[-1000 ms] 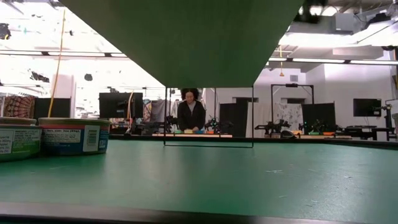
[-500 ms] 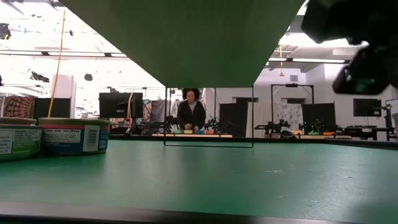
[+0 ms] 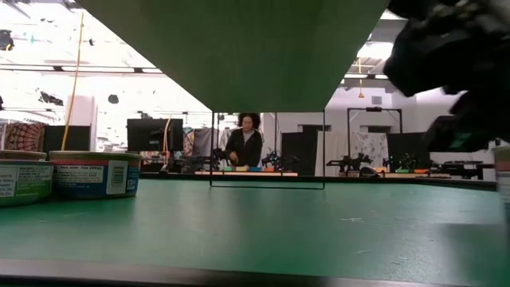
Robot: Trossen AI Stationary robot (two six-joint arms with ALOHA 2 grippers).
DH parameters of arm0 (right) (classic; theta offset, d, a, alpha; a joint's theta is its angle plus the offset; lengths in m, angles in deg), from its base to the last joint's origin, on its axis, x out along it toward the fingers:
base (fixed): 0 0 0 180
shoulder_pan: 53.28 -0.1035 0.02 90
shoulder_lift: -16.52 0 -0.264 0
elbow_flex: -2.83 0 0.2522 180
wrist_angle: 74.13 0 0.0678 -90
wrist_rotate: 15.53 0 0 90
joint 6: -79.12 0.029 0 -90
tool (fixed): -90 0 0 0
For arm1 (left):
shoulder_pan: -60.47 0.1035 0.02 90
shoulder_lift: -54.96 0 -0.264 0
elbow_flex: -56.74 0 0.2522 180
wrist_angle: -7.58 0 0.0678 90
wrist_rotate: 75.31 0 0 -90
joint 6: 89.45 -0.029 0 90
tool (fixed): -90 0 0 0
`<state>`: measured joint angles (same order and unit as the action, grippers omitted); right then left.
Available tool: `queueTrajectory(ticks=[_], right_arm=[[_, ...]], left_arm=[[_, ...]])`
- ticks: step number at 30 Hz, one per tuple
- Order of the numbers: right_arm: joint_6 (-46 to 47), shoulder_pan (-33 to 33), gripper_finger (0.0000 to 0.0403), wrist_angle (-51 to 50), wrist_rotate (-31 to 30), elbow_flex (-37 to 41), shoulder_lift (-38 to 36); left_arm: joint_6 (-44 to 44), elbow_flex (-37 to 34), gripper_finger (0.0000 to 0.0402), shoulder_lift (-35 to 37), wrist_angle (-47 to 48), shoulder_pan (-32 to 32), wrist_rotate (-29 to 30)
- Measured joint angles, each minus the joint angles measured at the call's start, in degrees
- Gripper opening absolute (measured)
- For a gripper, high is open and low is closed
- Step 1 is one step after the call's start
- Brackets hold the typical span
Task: Stack canned seafood by type on shelf
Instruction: Stack the blue pink tuna can on top of the other blue pink tuna cans on the shelf
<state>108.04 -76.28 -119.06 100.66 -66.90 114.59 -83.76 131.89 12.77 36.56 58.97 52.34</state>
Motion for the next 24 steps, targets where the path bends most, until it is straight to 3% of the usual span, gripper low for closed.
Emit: queueTrajectory(ticks=[7,11,18,24], right_arm=[[-8.57,6.37,0.0031,-8.76,5.48,0.14,-0.06],[-13.91,10.15,0.0011,-15.02,6.09,0.22,-1.54],[-18.82,18.66,0.0041,-26.4,-2.47,0.22,-5.92],[-21.93,25.35,0.0033,-31.71,-7.06,0.22,-10.81]], left_arm=[[-0.02,0.0,0.0215,0.0,0.65,0.0,-1.89],[-0.02,0.0,0.0215,0.0,0.74,0.0,-2.68],[-1.18,0.02,0.0215,0.0,0.81,-0.02,-2.73],[-1.89,0.02,0.0215,0.0,0.81,-0.02,-2.64]])
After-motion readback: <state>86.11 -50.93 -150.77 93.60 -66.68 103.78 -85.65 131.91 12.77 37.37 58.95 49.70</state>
